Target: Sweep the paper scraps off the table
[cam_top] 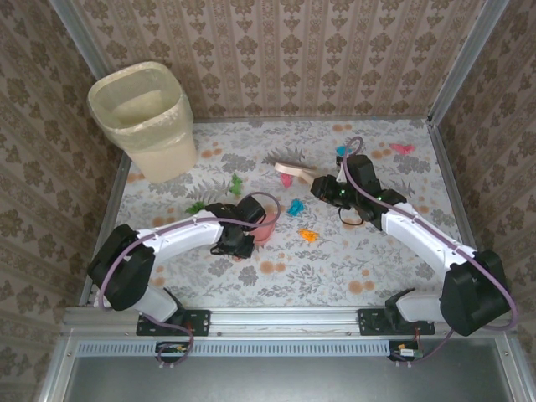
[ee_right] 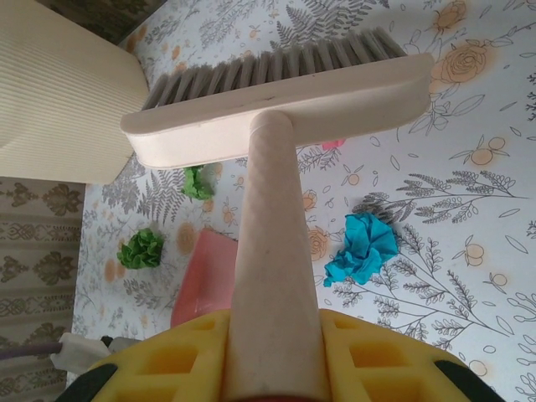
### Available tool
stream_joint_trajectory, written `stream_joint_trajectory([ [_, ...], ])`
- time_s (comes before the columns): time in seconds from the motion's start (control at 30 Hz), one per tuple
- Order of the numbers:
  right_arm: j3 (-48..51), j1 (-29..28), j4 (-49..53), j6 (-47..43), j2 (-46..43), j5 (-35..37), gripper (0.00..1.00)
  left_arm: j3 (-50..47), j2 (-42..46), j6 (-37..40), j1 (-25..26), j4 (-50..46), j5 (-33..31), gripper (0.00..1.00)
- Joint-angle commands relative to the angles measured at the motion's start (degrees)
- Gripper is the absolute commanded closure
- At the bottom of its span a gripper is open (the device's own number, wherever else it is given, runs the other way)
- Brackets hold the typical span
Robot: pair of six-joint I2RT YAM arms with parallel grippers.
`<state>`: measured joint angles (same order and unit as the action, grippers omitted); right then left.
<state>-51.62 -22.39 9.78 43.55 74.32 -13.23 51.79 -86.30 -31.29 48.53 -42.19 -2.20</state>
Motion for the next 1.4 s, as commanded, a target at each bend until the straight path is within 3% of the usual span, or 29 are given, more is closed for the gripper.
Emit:
stream_joint_trajectory([
  [0.0,1.0,0.2,0.4,-1.6,-2.6,1.8,1.00,0.2,-1.7,0.7,-0.6,1.8,0.9,0.97],
  [0.33,2.9,0.2,0.1,-2.8,-4.1,2.9,1.00,-1.4,0.5,0.9,0.8,3.0,-1.1,0.53],
  [0.63,5.4,0.4,-0.9,-4.7,-6.4,4.4,1.00,-4.3,6.3,-1.2,9.6,7.1,-12.3,0.30],
  [0.9,7.9,0.5,-3.5,-6.0,-7.7,5.2,1.00,-14.1,12.2,-7.3,15.9,13.4,-21.3,0.27],
  [1.17,8.9,0.5,-6.9,-7.7,-6.3,4.2,1.00,-23.7,16.5,-9.0,16.7,26.7,-22.7,0.28],
  [1.27,9.0,0.5,-7.5,-8.0,-6.1,4.0,1.00,-25.3,16.8,-8.2,16.5,29.6,-22.9,0.31],
  [1.37,9.2,0.5,-8.0,-8.2,-6.0,3.8,1.00,-26.2,16.9,-7.5,16.3,31.2,-22.7,0.42],
])
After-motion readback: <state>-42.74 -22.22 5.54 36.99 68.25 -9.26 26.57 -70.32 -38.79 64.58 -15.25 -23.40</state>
